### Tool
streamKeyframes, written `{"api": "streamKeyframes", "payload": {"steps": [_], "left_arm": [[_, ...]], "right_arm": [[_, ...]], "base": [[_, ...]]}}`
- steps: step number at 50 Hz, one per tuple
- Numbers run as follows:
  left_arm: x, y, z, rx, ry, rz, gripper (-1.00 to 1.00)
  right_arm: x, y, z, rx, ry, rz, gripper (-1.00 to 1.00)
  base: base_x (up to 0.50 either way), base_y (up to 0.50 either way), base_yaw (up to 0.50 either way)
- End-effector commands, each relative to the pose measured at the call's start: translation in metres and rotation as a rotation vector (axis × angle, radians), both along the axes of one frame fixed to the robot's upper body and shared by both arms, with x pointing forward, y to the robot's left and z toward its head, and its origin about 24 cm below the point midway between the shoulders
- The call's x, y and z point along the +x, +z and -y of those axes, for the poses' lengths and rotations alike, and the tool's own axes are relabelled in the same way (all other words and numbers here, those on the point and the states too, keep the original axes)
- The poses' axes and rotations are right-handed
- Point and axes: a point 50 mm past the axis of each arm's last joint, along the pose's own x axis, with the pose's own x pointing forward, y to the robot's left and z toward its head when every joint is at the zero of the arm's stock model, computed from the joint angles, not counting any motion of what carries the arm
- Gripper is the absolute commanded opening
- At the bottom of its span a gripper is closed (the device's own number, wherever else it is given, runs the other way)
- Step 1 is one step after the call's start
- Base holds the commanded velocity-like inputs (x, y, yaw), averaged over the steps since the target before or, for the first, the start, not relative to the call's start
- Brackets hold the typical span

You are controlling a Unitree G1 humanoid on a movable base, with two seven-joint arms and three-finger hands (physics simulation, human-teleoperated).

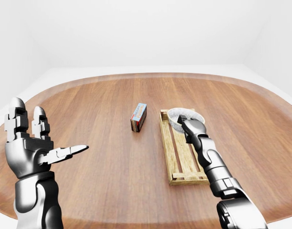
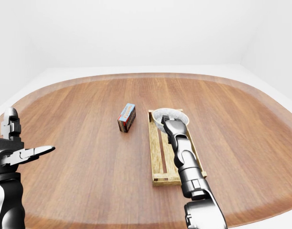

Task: Pick up the bowl on the left and put it in the tray.

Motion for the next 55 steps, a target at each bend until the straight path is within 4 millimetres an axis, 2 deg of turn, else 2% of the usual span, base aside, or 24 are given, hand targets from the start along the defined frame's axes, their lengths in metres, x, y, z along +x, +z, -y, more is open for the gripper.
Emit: {"api": "streamKeyframes", "payload": {"steps": [1, 14, 26, 39, 47, 48, 49, 50, 51, 55], "left_arm": [[0.0, 0.0, 0.001, -0.001, -0.001, 0.0, 1.0], [-0.001, 0.001, 0.0, 0.0, 0.001, 0.005, 1.0], [-0.001, 0.0, 0.0, 0.002, -0.002, 0.002, 1.0], [-0.001, 0.001, 0.0, 0.002, -0.001, 0.007, 1.0], [-0.002, 0.002, 0.001, 0.004, -0.002, 0.012, 1.0], [-0.001, 0.002, 0.001, 0.004, -0.002, 0.008, 1.0], [-0.001, 0.002, 0.0, 0.005, -0.001, 0.01, 1.0], [-0.001, 0.002, 0.0, 0.005, -0.001, 0.01, 1.0], [-0.001, 0.001, 0.0, 0.003, -0.002, 0.007, 1.0], [-0.001, 0.002, 0.001, 0.004, -0.002, 0.01, 1.0]], "right_arm": [[-0.004, -0.012, 0.001, -0.006, -0.013, -0.007, -1.0], [-0.01, -0.024, -0.001, 0.004, -0.015, -0.032, -1.0], [-0.013, -0.043, 0.006, 0.039, -0.06, -0.09, -1.0], [-0.013, -0.053, 0.01, 0.049, -0.097, -0.101, -1.0], [-0.014, -0.055, 0.006, 0.051, -0.082, -0.101, -1.0], [-0.015, -0.055, 0.005, 0.05, -0.079, -0.105, -0.68], [-0.015, -0.056, 0.005, 0.055, -0.08, -0.109, -0.08], [-0.015, -0.056, 0.005, 0.055, -0.08, -0.109, -0.08], [-0.016, -0.056, 0.004, 0.057, -0.079, -0.109, 1.0], [-0.017, -0.056, 0.003, 0.059, -0.071, -0.11, 1.0]], "base": [[0.0, 0.0, 0.0], [0.0, 0.0, 0.0], [0.0, 0.0, 0.0], [0.0, 0.0, 0.0], [0.0, 0.0, 0.0], [0.0, 0.0, 0.0], [0.0, 0.0, 0.0], [0.0, 0.0, 0.0], [0.0, 0.0, 0.0], [0.0, 0.0, 0.0]]}}
